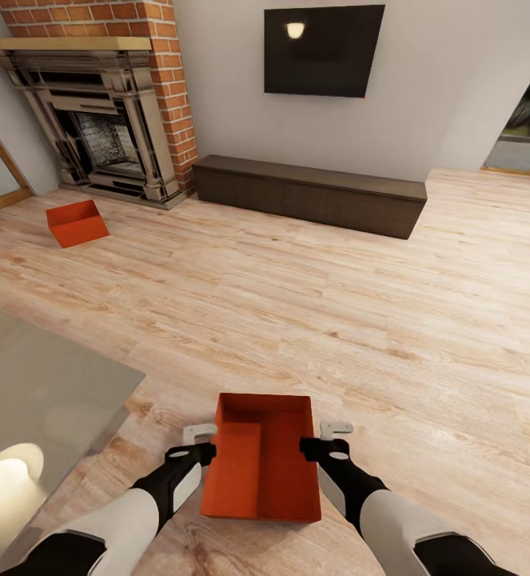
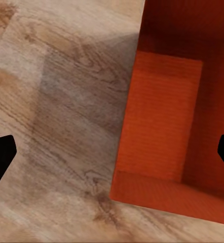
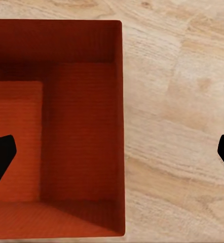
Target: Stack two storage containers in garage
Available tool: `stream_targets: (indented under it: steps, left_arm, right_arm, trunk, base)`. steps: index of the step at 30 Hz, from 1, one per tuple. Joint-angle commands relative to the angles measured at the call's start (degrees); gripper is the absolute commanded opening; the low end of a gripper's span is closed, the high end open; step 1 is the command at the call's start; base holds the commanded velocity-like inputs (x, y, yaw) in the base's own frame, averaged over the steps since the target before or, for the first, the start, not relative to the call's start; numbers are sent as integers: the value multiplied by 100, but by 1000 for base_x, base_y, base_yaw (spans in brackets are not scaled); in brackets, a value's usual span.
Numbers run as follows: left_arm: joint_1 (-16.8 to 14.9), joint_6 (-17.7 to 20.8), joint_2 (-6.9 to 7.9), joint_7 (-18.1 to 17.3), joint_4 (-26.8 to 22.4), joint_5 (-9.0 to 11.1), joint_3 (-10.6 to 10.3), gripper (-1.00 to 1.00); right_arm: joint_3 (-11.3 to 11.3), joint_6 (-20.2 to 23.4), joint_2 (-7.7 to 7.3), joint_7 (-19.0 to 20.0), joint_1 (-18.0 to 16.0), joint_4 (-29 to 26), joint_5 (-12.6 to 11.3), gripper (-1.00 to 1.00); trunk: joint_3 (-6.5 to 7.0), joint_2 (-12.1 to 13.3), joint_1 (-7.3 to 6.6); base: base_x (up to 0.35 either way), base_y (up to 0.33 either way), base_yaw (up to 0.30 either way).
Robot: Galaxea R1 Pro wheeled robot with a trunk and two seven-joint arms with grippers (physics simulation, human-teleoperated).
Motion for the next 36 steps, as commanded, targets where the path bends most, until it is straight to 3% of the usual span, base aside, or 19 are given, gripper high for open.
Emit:
stream_targets:
  steps: [1, 24, 28, 36]
  left_arm:
    - [0, 26, -11, 43, -3, 49, -50, 100]
    - [0, 28, -91, 35, 268, 44, -51, 100]
    - [0, 53, -71, 55, 306, -145, -84, 100]
    - [0, 61, -75, 44, 311, -191, -77, 100]
  right_arm:
    - [49, -15, 1, -31, -3, 7, -52, 100]
    - [62, -181, -8, -9, 13, 681, -34, 100]
    - [76, -222, -2, 13, 14, 716, -22, 100]
    - [76, -223, 9, 24, 14, 719, -22, 100]
  trunk:
    - [-4, -2, 0]
    - [-4, -2, 0]
    - [-4, -2, 0]
    - [-4, -2, 0]
  base:
    - [0, 0, 0]
    - [0, 0, 0]
    - [0, 0, 0]
    - [0, 0, 0]
